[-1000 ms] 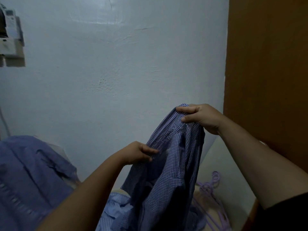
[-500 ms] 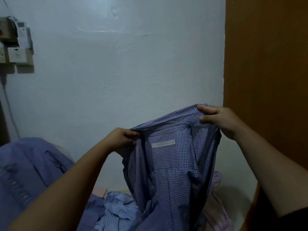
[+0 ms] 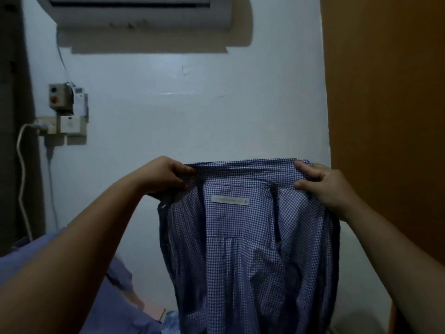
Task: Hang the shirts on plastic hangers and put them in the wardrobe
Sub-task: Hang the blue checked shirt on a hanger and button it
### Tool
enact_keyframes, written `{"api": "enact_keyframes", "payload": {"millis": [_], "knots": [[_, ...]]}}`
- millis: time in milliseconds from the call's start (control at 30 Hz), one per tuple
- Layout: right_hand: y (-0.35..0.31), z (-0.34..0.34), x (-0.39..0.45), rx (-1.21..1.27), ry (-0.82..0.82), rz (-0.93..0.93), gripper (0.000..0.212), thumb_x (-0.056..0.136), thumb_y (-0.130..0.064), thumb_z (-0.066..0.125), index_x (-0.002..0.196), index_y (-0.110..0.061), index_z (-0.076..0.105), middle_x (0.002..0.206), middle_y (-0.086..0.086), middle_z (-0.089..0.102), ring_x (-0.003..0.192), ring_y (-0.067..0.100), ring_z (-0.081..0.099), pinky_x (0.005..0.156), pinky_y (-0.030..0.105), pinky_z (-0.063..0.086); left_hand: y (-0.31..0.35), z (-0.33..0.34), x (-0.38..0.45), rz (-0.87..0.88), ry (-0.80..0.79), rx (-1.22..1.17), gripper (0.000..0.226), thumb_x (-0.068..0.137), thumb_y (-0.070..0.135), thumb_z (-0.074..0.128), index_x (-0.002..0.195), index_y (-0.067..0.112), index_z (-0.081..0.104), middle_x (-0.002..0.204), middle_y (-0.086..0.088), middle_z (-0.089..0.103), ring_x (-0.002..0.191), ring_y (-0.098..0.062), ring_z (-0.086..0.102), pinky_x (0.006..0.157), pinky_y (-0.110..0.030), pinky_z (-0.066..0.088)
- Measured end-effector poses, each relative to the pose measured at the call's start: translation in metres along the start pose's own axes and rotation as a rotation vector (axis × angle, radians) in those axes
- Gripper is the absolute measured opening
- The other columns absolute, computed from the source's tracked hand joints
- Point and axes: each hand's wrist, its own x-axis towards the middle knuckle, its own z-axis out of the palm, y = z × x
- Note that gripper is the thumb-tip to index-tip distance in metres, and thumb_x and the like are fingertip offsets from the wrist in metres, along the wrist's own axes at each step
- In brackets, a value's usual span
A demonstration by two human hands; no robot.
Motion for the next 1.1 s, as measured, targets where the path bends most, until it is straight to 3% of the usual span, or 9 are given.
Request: {"api": "enact_keyframes", "payload": {"millis": [67,200,333,433,533,600,667,833,1100], "knots": [[-0.013,-0.002,0.003,-0.007,0.054,-0.047,0.054,0.081,-0.005,0.069,0.132,-0.014,0.052,0.141,0.007,0.046,0.127,0.017,0.042,0.111,0.029,0.03,0.012,-0.019,-0.002,0.019,0.073,0.065,0.044,0.085,0.01,0.07,0.124,0.028,0.063,0.107,0.001,0.067,0.085,-0.014,0.062,0.081,-0.025,0.048],[-0.032,-0.01,0.011,-0.085,0.102,-0.107,0.055,0.082,-0.005,0.069,0.133,-0.01,0.05,0.141,0.01,0.046,0.126,0.017,0.042,0.104,0.02,0.027,0.031,-0.04,-0.006,0.066,0.136,0.222,0.044,0.086,0.011,0.068,0.125,0.032,0.062,0.113,-0.003,0.068,0.088,-0.02,0.064,0.076,-0.028,0.052],[-0.04,-0.02,0.008,-0.104,0.137,-0.11,0.055,0.082,-0.003,0.068,0.133,-0.009,0.05,0.141,0.011,0.046,0.126,0.016,0.041,0.103,0.019,0.027,0.041,-0.049,-0.01,0.072,0.109,0.174,0.044,0.085,0.008,0.068,0.123,0.031,0.064,0.108,0.001,0.067,0.081,-0.014,0.062,0.072,-0.024,0.049],[-0.046,-0.028,0.006,-0.099,0.166,-0.112,0.054,0.083,-0.001,0.066,0.134,-0.008,0.049,0.143,0.011,0.044,0.127,0.014,0.039,0.1,0.014,0.024,0.046,-0.055,-0.011,0.096,0.106,0.167,0.045,0.083,0.007,0.072,0.121,0.029,0.065,0.106,0.007,0.067,0.087,-0.012,0.062,0.08,-0.023,0.047],[-0.048,-0.031,0.01,-0.109,0.191,-0.113,0.055,0.083,-0.001,0.065,0.135,-0.007,0.047,0.145,0.012,0.041,0.133,0.021,0.036,0.1,0.012,0.022,0.048,-0.063,-0.009,0.122,0.114,0.176,0.045,0.08,0.01,0.075,0.116,0.036,0.065,0.109,0.008,0.069,0.092,-0.022,0.066,0.08,-0.024,0.052],[-0.045,-0.029,0.014,-0.114,0.206,-0.112,0.055,0.083,-0.001,0.066,0.135,-0.008,0.047,0.146,0.013,0.039,0.135,0.022,0.036,0.104,0.016,0.021,0.046,-0.065,-0.007,0.128,0.135,0.174,0.044,0.079,0.01,0.075,0.116,0.033,0.067,0.11,0.006,0.07,0.088,-0.024,0.067,0.07,-0.018,0.051],[-0.037,-0.022,0.017,-0.145,0.186,-0.085,0.055,0.083,-0.003,0.066,0.135,-0.009,0.048,0.147,0.014,0.038,0.135,0.023,0.035,0.105,0.016,0.02,0.04,-0.059,-0.004,0.112,0.12,0.2,0.045,0.079,0.011,0.075,0.118,0.031,0.067,0.11,0.005,0.069,0.089,-0.024,0.066,0.074,-0.024,0.053],[0.019,0.022,0.014,-0.262,0.02,0.067,0.056,0.084,-0.008,0.067,0.136,-0.012,0.047,0.146,0.011,0.041,0.133,0.025,0.04,0.112,0.027,0.025,-0.007,0.0,0.008,-0.007,-0.082,0.284,0.048,0.079,0.017,0.077,0.122,0.034,0.064,0.113,0.003,0.067,0.097,-0.02,0.063,0.087,-0.032,0.052],[0.159,0.112,-0.038,-0.366,-0.276,0.373,0.058,0.085,-0.012,0.067,0.139,-0.015,0.045,0.146,0.005,0.043,0.13,0.023,0.043,0.108,0.026,0.029,-0.115,0.161,0.007,-0.14,-0.484,0.301,0.058,0.08,0.03,0.076,0.133,0.037,0.055,0.113,0.0,0.066,0.095,-0.02,0.064,0.08,-0.03,0.053]]}}
